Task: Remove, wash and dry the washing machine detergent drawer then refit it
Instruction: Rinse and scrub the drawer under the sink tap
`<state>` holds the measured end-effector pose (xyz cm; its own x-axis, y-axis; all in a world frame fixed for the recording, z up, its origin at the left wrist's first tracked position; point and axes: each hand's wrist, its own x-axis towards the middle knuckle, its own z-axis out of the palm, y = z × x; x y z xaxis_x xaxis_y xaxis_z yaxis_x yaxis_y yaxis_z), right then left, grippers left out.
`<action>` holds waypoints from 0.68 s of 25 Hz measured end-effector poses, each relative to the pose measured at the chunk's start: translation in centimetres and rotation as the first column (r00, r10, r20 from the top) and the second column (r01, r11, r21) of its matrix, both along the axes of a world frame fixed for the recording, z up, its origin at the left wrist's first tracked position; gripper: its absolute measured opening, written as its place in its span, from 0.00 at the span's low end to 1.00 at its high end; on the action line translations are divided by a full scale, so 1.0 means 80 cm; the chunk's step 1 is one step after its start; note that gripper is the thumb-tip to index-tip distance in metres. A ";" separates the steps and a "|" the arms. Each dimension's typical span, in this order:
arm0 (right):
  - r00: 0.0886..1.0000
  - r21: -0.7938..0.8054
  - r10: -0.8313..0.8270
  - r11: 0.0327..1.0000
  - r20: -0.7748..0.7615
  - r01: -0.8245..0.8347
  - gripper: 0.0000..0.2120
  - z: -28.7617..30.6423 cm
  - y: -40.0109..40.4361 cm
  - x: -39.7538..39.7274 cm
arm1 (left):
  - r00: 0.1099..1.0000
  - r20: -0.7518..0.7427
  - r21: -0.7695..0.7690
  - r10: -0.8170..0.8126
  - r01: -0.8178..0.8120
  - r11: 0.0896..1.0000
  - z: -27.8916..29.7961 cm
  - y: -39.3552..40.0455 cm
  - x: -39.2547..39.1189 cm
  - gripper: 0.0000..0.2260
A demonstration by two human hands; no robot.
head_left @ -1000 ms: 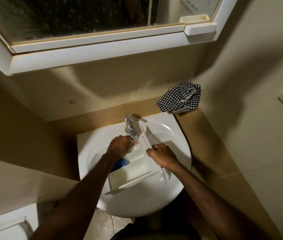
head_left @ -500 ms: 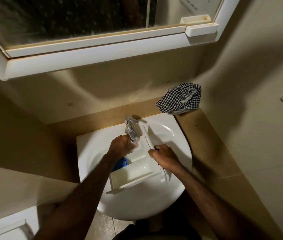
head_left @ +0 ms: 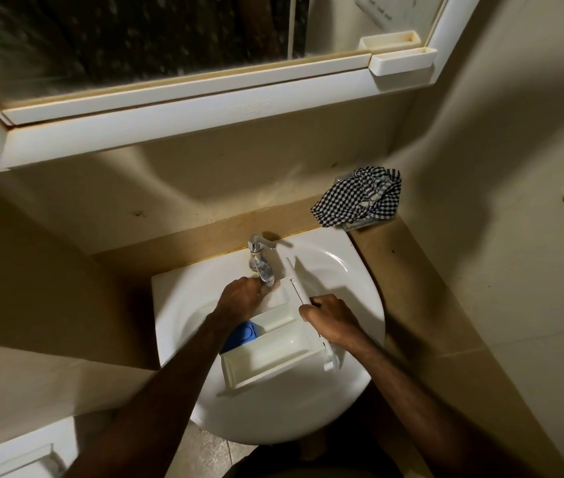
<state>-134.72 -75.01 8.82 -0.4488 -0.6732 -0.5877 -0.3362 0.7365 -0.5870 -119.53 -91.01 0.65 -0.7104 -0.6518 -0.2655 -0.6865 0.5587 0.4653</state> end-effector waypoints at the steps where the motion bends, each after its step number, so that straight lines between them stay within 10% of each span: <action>1: 1.000 0.000 -0.005 1.000 -0.002 0.005 0.11 -0.001 0.003 -0.001 | 1.000 -0.008 0.043 -0.009 0.009 0.999 0.003 -0.002 0.001 0.20; 9: 1.000 -0.013 -0.006 1.000 -0.014 0.006 0.10 0.003 0.002 -0.001 | 0.948 0.168 -0.159 0.269 -0.244 0.957 0.027 0.017 -0.007 0.33; 17: 0.997 -0.013 -0.045 0.999 -0.057 0.044 0.10 0.001 0.011 -0.015 | 0.992 0.111 0.105 0.052 -0.064 0.992 0.025 -0.002 0.002 0.19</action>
